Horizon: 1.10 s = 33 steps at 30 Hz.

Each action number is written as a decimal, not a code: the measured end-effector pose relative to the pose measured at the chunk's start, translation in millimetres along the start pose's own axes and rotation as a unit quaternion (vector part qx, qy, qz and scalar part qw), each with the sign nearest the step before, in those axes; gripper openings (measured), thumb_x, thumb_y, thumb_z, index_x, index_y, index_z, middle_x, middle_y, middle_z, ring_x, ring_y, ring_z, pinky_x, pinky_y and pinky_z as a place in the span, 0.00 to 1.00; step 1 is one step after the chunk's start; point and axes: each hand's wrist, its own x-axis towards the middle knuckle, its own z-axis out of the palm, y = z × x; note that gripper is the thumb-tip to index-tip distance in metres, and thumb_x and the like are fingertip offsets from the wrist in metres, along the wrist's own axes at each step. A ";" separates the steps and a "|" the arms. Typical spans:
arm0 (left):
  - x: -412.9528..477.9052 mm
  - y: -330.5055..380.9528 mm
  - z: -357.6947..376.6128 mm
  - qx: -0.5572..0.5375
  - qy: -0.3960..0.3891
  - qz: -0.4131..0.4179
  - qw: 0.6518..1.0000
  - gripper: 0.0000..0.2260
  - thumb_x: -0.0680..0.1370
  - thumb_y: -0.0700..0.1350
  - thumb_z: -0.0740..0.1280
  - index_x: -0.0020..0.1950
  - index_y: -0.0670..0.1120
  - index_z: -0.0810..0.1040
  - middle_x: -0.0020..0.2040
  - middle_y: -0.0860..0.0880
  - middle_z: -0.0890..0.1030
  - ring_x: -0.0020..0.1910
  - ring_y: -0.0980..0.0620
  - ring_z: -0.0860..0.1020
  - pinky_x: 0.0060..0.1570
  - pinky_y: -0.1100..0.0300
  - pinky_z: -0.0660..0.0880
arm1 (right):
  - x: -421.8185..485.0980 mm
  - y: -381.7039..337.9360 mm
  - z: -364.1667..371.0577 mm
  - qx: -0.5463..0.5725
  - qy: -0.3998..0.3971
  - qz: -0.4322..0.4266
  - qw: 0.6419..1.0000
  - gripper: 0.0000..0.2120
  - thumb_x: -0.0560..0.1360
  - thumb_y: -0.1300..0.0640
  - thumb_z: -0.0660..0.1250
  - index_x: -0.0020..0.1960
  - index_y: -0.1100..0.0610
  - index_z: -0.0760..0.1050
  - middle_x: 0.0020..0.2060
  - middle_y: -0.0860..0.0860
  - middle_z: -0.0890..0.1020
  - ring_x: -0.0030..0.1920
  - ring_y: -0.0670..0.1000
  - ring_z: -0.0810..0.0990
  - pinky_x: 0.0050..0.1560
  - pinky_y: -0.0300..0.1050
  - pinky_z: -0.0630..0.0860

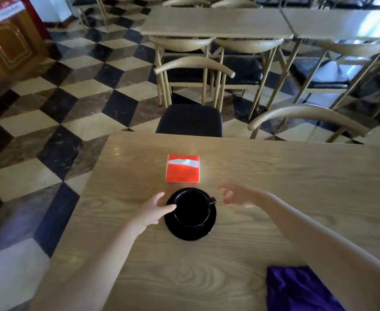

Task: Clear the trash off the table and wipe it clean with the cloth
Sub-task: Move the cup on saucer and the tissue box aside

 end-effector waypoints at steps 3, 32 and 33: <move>5.7 -11.4 18.1 -0.012 0.012 0.004 1.000 0.29 0.76 0.48 0.67 0.74 0.49 0.59 0.72 0.49 0.67 0.62 0.51 0.72 0.47 0.59 0.74 | 11.9 12.1 25.9 0.067 0.016 -0.008 0.998 0.30 0.75 0.58 0.67 0.73 0.54 0.60 0.65 0.56 0.74 0.54 0.52 0.75 0.51 0.41 0.72; 64.5 90.8 102.6 0.046 -0.041 0.058 0.996 0.24 0.66 0.53 0.69 0.62 0.52 0.74 0.57 0.49 0.79 0.55 0.46 0.79 0.54 0.47 0.78 | -27.2 82.6 8.4 0.377 0.260 0.157 0.875 0.11 0.69 0.74 0.61 0.47 0.68 0.79 0.30 0.55 0.77 0.23 0.48 0.79 0.28 0.43 0.81; 67.7 102.4 113.0 0.052 -0.052 0.063 0.995 0.26 0.65 0.53 0.68 0.62 0.52 0.73 0.57 0.48 0.79 0.54 0.46 0.79 0.52 0.49 0.78 | -31.8 93.5 -0.9 0.379 0.265 0.160 0.872 0.11 0.70 0.74 0.61 0.47 0.67 0.80 0.30 0.54 0.77 0.23 0.48 0.79 0.27 0.41 0.81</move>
